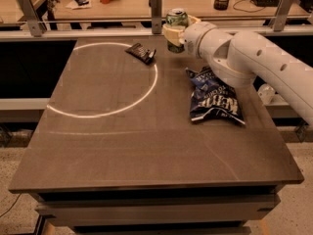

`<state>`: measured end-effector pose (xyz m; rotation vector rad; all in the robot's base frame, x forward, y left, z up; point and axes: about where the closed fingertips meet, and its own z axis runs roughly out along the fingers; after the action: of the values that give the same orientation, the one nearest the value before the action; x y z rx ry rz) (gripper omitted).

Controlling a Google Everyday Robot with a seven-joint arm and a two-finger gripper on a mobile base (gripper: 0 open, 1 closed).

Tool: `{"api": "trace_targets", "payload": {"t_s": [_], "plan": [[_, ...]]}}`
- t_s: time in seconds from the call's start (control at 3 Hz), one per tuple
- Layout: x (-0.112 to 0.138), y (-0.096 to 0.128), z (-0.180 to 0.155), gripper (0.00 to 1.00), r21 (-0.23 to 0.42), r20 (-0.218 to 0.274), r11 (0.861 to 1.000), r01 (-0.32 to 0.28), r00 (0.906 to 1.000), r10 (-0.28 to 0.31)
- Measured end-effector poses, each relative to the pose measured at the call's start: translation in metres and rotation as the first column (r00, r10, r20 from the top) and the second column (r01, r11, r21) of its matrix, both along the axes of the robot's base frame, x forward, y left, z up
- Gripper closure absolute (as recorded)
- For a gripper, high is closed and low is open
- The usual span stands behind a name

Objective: Move green can near rxbar chocolate

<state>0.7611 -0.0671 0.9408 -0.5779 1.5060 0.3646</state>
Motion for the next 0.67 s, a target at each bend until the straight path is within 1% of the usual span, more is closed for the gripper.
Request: {"api": "trace_targets", "payload": {"t_s": [0.33,0.67], "plan": [[0.014,0.012,-0.016,1.00,0.068,-0.052,0.997,0.020,0.9985,-0.017],[0.022,0.022,-0.027,1.00,0.106,-0.083,0.994,0.028,0.9964,-0.020]]}}
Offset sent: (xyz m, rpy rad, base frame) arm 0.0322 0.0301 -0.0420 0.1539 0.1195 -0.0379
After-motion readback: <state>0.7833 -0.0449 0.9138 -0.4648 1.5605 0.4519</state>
